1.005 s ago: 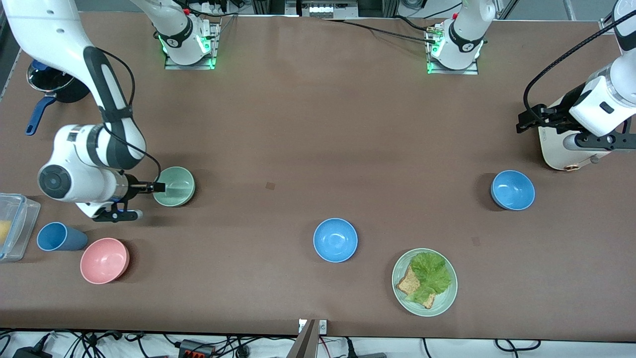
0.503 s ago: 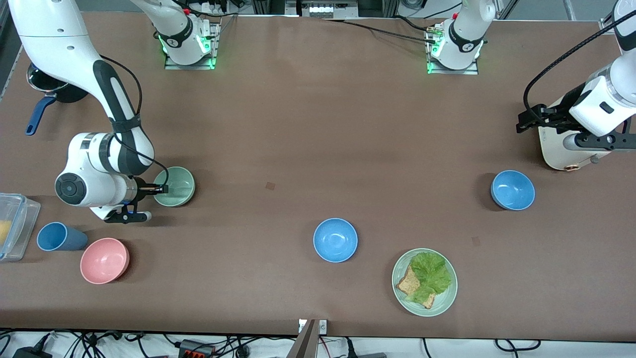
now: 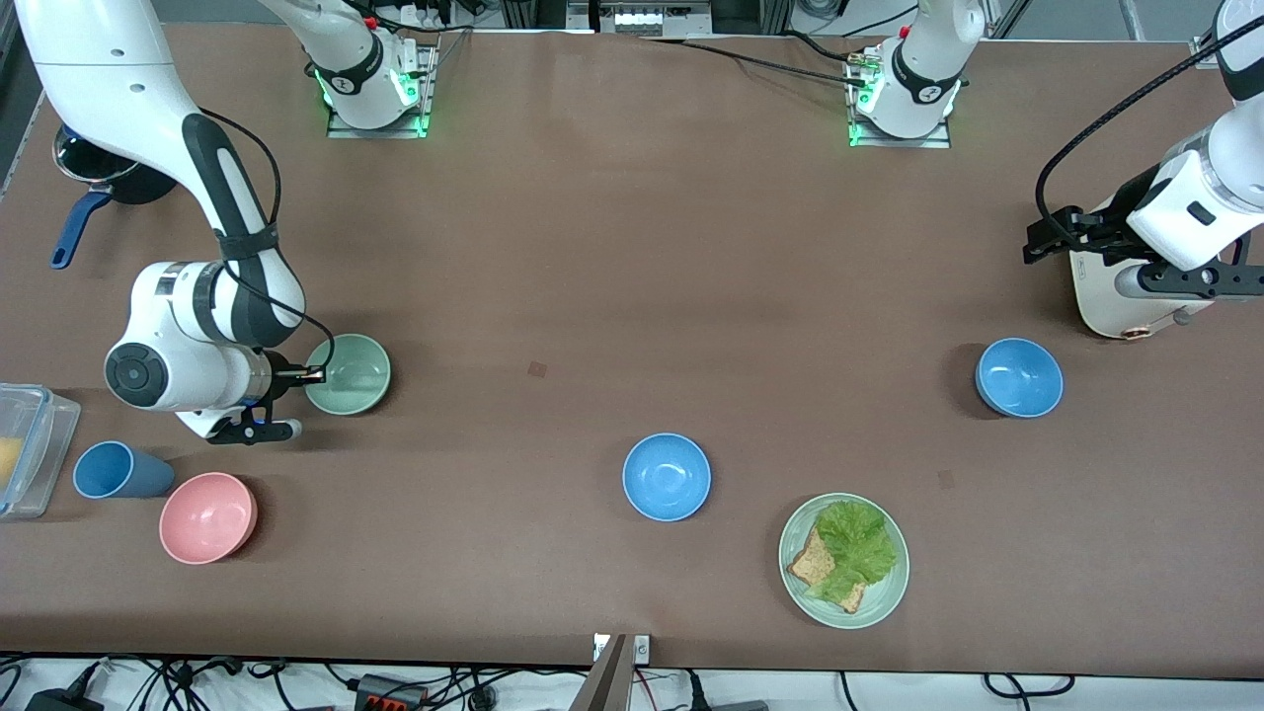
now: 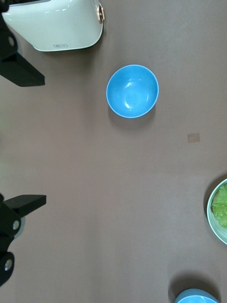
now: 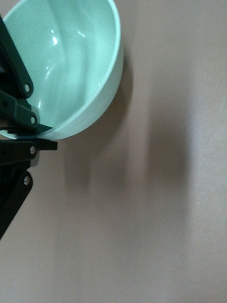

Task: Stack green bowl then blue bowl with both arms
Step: 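Grasp the pale green bowl rim with the right gripper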

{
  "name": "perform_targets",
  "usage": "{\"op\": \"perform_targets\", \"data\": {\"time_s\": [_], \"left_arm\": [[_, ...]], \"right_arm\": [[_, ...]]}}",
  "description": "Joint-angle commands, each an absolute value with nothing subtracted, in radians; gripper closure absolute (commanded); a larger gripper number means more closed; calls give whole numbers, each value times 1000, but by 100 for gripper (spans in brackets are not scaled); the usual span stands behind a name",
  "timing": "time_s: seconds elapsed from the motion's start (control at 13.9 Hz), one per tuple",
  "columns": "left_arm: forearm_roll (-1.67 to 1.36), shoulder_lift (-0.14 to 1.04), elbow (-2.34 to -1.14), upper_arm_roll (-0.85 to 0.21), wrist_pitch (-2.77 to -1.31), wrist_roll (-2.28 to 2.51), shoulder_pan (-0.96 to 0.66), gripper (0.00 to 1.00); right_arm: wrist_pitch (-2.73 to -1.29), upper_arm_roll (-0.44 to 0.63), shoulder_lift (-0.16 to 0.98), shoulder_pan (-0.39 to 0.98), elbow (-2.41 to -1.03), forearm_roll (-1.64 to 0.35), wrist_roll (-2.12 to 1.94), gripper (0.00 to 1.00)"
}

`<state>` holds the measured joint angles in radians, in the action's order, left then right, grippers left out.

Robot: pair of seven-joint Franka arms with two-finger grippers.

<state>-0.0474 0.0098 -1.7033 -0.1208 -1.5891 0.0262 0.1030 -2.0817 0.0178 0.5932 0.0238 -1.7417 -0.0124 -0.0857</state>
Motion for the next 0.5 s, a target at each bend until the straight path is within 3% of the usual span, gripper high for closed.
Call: {"op": "perform_targets", "data": {"time_s": [0.0, 0.14, 0.43], "left_arm": [[-54, 21, -1675, -117, -1563, 17, 110, 0], [-54, 23, -1675, -117, -1562, 18, 109, 0], [-54, 25, -1675, -118, -1562, 20, 107, 0]], "right_arm": [[-2018, -43, 577, 29, -1708, -17, -104, 100], [-1933, -145, 577, 29, -1649, -38, -71, 100], [-1954, -244, 586, 141, -1617, -64, 87, 100]]}}
